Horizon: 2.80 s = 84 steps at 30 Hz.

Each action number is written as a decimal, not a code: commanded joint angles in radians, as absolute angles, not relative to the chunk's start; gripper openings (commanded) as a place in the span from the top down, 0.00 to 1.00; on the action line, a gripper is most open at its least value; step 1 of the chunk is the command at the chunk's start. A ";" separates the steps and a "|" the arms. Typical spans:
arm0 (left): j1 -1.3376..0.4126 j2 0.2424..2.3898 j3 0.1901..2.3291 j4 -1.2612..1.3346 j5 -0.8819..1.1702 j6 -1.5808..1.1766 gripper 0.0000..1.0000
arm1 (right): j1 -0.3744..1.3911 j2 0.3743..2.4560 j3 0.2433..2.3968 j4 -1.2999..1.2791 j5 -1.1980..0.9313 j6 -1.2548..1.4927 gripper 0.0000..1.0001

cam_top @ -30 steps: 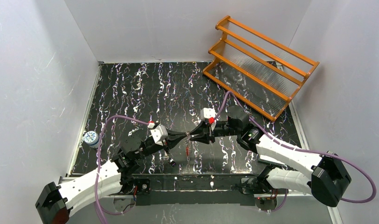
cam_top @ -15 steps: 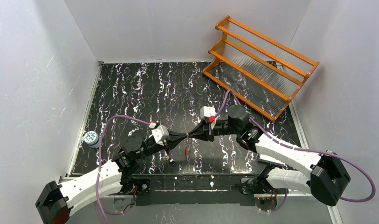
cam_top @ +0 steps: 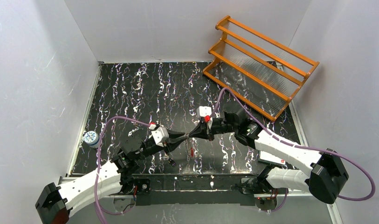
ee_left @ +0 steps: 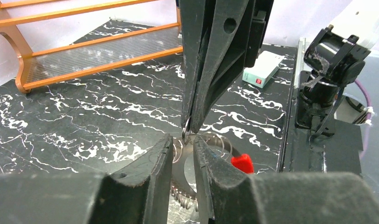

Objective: Put the keys on the keyring

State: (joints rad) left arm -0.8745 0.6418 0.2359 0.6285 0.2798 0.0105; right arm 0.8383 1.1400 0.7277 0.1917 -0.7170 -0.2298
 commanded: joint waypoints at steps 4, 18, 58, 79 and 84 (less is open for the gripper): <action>-0.879 0.676 0.324 0.457 0.280 0.124 0.78 | 0.841 1.149 0.831 0.012 -0.713 -0.384 0.99; -0.879 0.784 0.402 0.443 0.352 0.144 0.77 | 0.842 1.159 0.842 0.002 -0.738 -0.399 0.99; -0.879 0.365 0.402 0.118 -0.227 0.077 1.00 | 0.840 1.159 0.805 0.149 -0.229 0.163 0.01; -0.879 0.238 0.703 -0.409 -0.470 0.137 1.00 | 1.076 1.527 0.767 0.346 -0.357 0.003 0.39; -0.879 0.225 0.716 -0.436 -0.481 0.132 1.00 | 1.178 1.608 0.819 0.314 -0.213 -0.099 0.42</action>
